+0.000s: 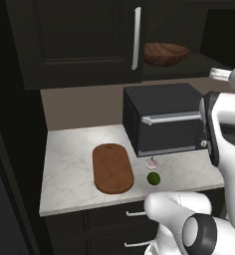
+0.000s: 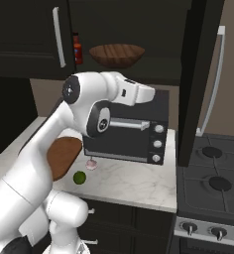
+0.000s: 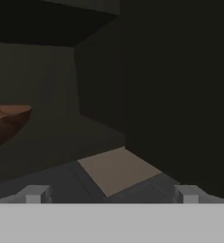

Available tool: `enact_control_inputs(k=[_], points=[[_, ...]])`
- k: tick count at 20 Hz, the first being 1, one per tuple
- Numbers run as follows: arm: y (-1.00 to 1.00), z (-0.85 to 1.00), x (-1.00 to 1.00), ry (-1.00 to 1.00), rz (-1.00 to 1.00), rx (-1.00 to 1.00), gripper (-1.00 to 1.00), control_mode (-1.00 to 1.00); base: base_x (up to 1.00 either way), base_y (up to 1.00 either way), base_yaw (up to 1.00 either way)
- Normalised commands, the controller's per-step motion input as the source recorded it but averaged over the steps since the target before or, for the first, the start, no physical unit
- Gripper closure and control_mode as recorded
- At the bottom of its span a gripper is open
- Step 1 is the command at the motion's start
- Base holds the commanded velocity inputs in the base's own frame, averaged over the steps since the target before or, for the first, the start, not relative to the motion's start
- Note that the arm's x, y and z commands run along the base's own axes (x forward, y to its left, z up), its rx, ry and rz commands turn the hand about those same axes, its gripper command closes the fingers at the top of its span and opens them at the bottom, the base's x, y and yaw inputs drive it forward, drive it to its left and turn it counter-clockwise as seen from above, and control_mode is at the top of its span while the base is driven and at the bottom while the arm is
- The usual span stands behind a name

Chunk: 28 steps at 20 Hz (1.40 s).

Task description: Open the cabinet. Place the bowl and condiment on the counter. Then place the lime and garlic on the cutting board.

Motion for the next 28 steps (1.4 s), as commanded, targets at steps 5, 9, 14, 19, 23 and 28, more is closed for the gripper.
enact_control_inputs(k=[5, 9, 14, 19, 23, 28], points=[[0.29, 0.05, -0.29, 0.0, 0.1, 0.0, -1.0, -1.0, 0.0, 0.0, 0.0], [0.35, 0.0, -0.29, 0.0, 0.12, 0.0, -1.0, -1.0, 0.0, 0.0, 0.0], [0.41, 0.02, -0.22, 0.0, 0.13, 0.01, -1.0, -1.0, 0.0, 0.0, 0.0], [0.49, 0.05, -0.17, 0.01, 0.13, 0.0, -1.0, -1.0, 0.0, 0.0, 0.0], [0.51, 0.08, -0.15, 0.03, 0.13, 0.0, -1.0, -1.0, 0.0, 0.0, 0.0], [0.49, 0.13, -0.15, 0.02, 0.11, 0.0, -1.0, -1.0, 0.0, 0.0, 0.0]])
